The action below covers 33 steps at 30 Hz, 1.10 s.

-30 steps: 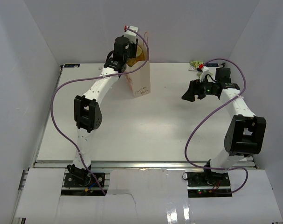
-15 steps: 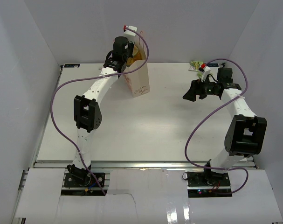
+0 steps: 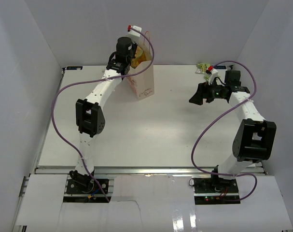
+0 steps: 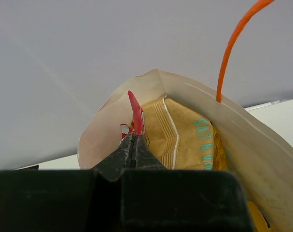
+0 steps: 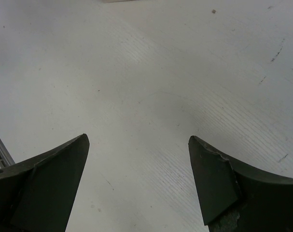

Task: Place the snacks into the paper bag

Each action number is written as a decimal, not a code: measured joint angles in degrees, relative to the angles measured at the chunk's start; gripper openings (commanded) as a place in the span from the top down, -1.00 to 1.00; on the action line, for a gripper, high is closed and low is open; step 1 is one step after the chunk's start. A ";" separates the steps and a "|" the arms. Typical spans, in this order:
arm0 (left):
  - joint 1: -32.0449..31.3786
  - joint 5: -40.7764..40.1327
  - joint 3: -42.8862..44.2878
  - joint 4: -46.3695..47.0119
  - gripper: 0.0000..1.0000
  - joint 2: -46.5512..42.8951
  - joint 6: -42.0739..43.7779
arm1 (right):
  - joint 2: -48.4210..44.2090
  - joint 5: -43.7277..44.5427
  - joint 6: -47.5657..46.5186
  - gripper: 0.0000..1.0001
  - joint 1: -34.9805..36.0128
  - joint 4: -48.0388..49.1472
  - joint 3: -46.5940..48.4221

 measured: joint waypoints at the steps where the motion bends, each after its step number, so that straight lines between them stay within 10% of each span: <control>1: 0.02 -0.22 0.04 0.11 1.00 0.00 0.17 | 0.00 -0.09 0.00 -0.78 0.00 0.02 -0.02; 18: 0.00 -6.16 -0.39 2.08 0.99 -0.31 5.09 | 0.00 -0.59 0.22 -0.78 0.00 0.00 -0.22; 26: -0.02 -6.82 -2.08 2.34 -0.44 -0.85 3.39 | 0.00 -0.48 0.22 -0.78 0.00 0.00 -0.20; 33: 0.00 -1.01 0.13 -0.11 -0.72 -2.12 -4.50 | 0.96 2.58 0.33 -0.78 -0.04 -0.55 4.66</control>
